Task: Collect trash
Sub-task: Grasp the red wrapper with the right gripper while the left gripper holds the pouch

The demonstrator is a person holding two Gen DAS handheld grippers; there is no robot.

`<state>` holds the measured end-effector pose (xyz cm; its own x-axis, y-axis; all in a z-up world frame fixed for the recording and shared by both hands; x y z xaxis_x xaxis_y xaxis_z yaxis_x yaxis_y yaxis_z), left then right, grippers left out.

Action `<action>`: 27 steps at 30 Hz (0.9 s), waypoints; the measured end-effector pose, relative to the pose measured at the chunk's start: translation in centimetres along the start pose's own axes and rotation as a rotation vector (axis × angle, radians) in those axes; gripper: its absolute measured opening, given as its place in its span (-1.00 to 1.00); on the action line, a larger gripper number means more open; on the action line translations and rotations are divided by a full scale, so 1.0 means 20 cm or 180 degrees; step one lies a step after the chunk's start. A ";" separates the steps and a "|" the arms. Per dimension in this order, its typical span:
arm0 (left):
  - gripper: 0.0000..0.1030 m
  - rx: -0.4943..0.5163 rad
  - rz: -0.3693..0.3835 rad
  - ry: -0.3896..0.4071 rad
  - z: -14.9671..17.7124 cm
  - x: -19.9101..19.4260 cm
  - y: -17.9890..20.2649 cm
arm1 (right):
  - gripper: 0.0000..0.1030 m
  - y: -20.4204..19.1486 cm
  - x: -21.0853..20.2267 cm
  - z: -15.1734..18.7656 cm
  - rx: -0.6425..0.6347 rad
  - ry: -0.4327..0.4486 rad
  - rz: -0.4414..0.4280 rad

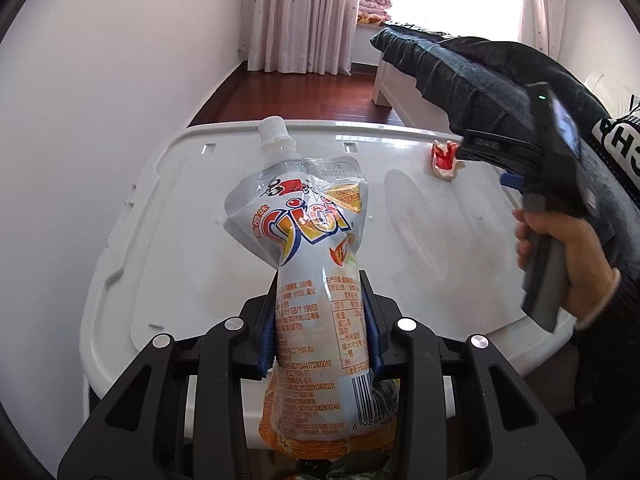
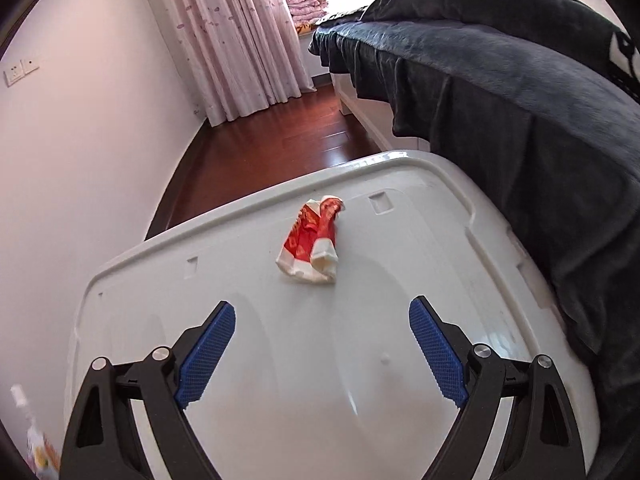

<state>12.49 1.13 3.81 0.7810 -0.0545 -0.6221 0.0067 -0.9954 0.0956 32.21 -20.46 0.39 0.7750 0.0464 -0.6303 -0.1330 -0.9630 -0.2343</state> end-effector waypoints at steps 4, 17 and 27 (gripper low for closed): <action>-0.35 -0.0035 0.0040 -0.0025 0.00 0.02 -0.02 | 0.69 -0.11 0.24 -0.04 -0.0200 -0.0045 0.0175; -0.34 -0.0059 0.0063 -0.0057 0.01 0.03 -0.04 | -0.29 -0.10 0.45 -0.03 -0.0437 0.0056 0.0425; -0.34 -0.0054 0.0106 0.0001 0.02 -0.01 -0.05 | -0.44 -0.10 0.21 0.02 -0.0391 0.0078 -0.0013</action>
Point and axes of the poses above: each gripper's, at about its wrist camera, not at the fingertips, and x roughly the way its jaws point, y to its right, z to its underside, the point moved 1 cm from there along x, roughly the way its jaws point, and after that the axes turned 11 degrees about y, right-handed, at the moved point
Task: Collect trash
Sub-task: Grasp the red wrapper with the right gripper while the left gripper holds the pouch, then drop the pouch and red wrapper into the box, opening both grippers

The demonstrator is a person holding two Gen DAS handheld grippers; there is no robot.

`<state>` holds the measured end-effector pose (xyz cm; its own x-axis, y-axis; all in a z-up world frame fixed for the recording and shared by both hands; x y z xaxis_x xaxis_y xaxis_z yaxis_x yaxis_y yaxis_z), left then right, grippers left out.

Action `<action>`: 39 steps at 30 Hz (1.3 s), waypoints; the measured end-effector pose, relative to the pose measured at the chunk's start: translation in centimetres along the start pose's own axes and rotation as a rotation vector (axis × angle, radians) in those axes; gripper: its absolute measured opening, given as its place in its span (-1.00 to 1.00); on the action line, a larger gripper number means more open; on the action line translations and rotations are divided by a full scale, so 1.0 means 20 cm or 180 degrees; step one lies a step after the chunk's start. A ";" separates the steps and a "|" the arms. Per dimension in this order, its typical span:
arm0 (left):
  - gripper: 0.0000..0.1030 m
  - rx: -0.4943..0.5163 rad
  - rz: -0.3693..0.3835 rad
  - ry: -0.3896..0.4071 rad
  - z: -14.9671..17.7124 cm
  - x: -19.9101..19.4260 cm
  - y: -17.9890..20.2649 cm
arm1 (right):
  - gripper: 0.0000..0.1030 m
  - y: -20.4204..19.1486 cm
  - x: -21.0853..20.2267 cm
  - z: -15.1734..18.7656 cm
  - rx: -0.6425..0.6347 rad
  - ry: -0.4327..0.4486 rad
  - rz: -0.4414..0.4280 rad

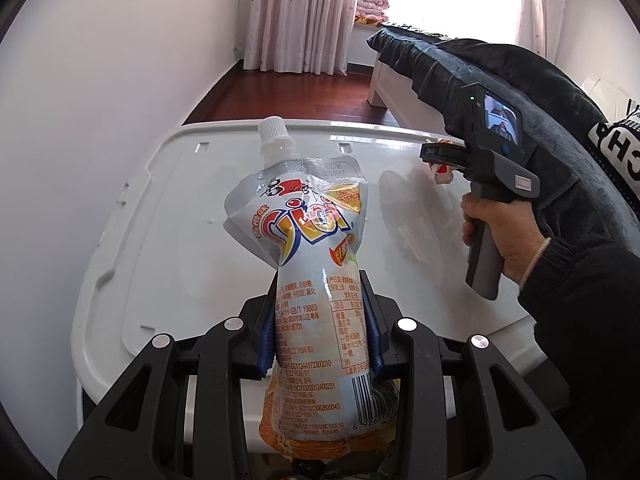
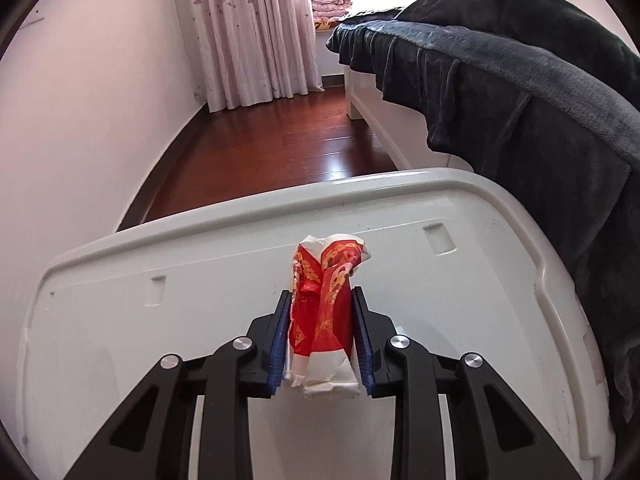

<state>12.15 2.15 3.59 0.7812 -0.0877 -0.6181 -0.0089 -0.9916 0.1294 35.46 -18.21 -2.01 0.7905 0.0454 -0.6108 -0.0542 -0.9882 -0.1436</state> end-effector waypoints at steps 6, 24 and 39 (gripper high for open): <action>-0.34 0.0109 -0.0025 0.0159 0.02 -0.07 0.03 | -0.43 0.00 -0.38 0.15 -0.0139 0.0031 -0.0209; -0.34 0.0167 -0.0244 0.0088 0.41 -0.47 0.12 | -0.41 0.12 -1.54 0.81 -0.0133 0.0103 -0.0674; -0.34 0.0182 -0.0319 -0.0556 0.85 -0.52 0.11 | -0.40 0.10 -1.62 1.25 -0.0242 -0.0347 -0.0606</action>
Point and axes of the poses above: each gripper's, at about its wrist camera, not at the fingertips, and x roughly the way its jaws point, y to its right, z to its underside, the point moved 1 cm from there along x, roughly the way its jaws point, and after that the axes turned 11 degrees about y, right-handed, at the moved point
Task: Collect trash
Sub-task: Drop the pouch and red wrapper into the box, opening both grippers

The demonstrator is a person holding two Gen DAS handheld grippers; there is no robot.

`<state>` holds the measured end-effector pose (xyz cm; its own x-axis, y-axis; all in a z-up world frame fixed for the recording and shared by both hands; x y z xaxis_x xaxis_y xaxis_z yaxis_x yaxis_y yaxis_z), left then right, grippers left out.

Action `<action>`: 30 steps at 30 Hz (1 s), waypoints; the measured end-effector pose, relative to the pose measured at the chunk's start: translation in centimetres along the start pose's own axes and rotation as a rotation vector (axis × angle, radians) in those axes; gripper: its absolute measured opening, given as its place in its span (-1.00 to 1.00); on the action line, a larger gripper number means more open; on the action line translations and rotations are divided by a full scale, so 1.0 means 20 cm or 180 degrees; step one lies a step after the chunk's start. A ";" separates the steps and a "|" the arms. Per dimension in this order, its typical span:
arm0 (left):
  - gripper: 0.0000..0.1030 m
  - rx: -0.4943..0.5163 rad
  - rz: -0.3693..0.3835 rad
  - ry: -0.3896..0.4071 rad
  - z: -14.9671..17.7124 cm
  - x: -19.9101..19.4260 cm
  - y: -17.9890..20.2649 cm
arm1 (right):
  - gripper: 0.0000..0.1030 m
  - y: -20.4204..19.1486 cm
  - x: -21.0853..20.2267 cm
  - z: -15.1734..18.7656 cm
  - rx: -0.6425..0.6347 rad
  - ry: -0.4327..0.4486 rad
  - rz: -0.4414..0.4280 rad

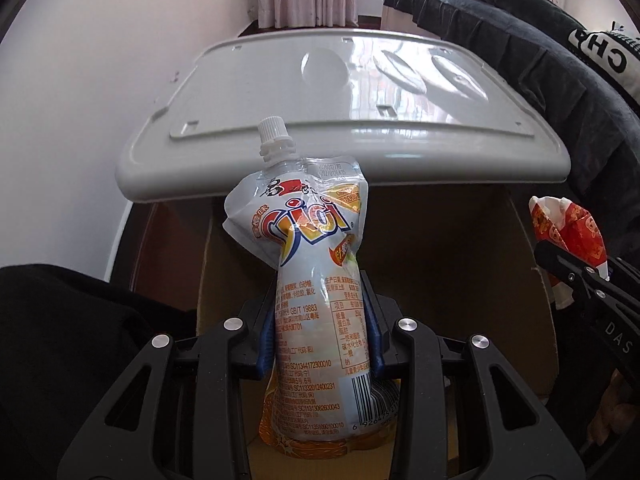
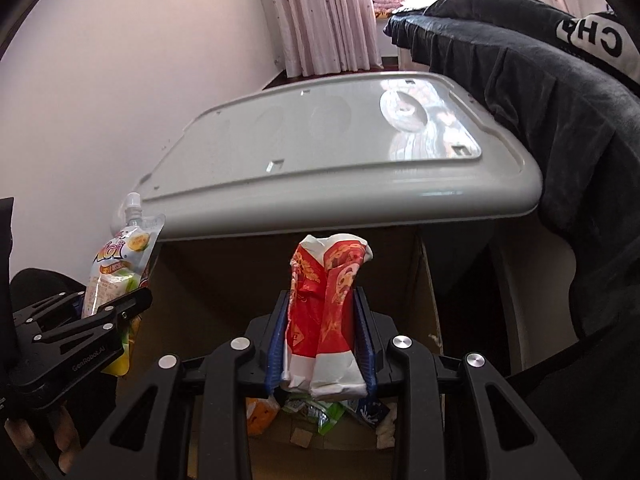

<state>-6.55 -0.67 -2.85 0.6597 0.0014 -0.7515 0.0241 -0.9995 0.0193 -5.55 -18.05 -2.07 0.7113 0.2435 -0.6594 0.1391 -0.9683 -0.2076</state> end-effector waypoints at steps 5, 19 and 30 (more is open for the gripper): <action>-0.34 0.0033 -0.0044 -0.0285 0.09 0.12 -0.01 | -0.40 0.00 0.12 0.06 -0.0007 -0.0245 0.0042; -0.34 0.0103 -0.0032 -0.0691 0.18 0.35 0.02 | -0.40 0.02 0.32 0.17 0.0044 -0.0592 0.0048; -0.33 0.0066 -0.0026 -0.0639 0.19 0.35 -0.04 | -0.39 0.02 0.29 0.16 0.0058 -0.0527 0.0046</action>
Point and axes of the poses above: each gripper's, at about its wrist camera, not at the fingertips, and x roughly the way its jaws point, y to its right, z to its underside, the point moved 1 cm from there along x, roughly the way its jaws point, and after that the axes turned 11 degrees about y, right-handed, at the moved point
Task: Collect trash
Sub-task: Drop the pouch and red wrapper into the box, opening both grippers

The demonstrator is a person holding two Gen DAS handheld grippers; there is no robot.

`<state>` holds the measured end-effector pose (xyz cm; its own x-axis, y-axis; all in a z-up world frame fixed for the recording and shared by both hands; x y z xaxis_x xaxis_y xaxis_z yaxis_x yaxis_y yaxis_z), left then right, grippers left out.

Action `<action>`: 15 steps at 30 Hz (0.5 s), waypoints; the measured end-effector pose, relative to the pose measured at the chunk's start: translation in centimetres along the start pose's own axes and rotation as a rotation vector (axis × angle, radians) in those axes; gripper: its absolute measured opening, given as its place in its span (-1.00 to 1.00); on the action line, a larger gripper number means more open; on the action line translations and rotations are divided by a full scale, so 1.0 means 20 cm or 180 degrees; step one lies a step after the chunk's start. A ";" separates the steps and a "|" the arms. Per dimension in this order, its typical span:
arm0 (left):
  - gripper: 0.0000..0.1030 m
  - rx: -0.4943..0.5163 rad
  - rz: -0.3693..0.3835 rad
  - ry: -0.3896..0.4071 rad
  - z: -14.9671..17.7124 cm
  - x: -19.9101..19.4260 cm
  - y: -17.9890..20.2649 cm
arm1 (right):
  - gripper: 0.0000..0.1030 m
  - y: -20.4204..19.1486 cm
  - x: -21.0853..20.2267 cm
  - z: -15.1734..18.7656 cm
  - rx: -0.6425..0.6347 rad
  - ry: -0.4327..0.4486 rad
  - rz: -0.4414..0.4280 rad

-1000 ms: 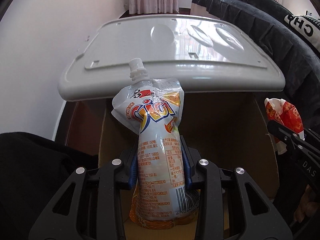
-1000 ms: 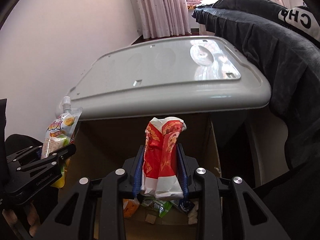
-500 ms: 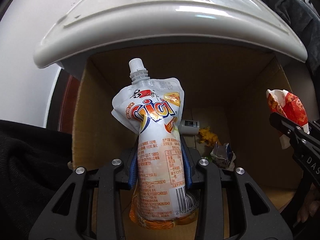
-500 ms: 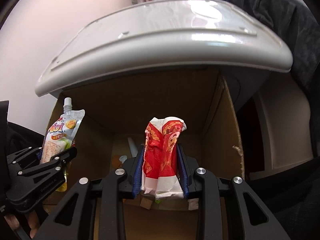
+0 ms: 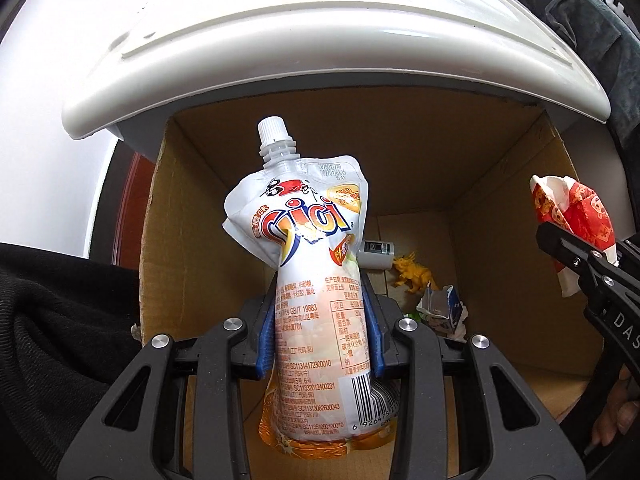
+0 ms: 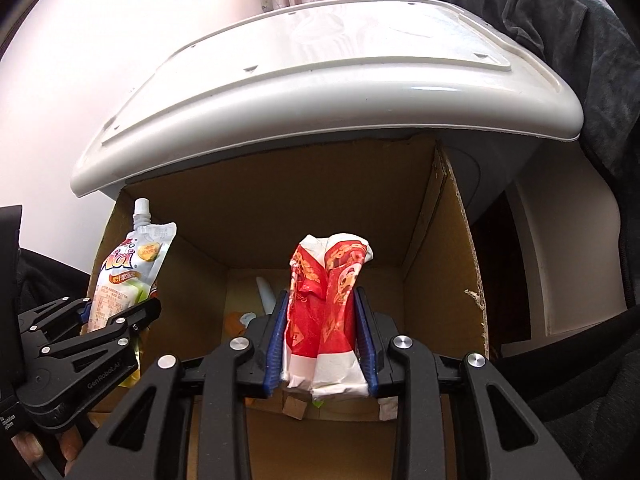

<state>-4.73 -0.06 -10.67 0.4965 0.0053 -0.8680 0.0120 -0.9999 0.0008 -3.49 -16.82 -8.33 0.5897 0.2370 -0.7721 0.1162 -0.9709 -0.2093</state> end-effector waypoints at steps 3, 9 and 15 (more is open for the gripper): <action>-0.33 -0.0004 0.0004 0.0005 0.00 0.00 0.00 | -0.39 0.01 -0.01 0.00 0.0003 0.0003 -0.0003; -0.33 0.0009 -0.0002 0.0015 0.01 -0.01 -0.01 | -0.39 0.02 -0.01 0.00 0.0021 0.0007 -0.0001; 0.42 -0.0074 -0.0077 0.0088 0.01 -0.03 -0.02 | 0.02 0.03 -0.03 -0.02 0.0056 0.0077 0.0041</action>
<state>-5.10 0.31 -10.25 0.5197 0.0302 -0.8538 0.0444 -0.9990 -0.0083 -3.47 -17.54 -7.88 0.6103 0.2235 -0.7600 0.0946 -0.9731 -0.2101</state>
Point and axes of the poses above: each gripper's, at about its wrist camera, not at the fingertips, and x roughly the way its jaws point, y to its right, z to its underside, the point moved 1 cm from there along x, roughly the way its jaws point, and after that the axes turned 11 degrees about y, right-handed, at the moved point
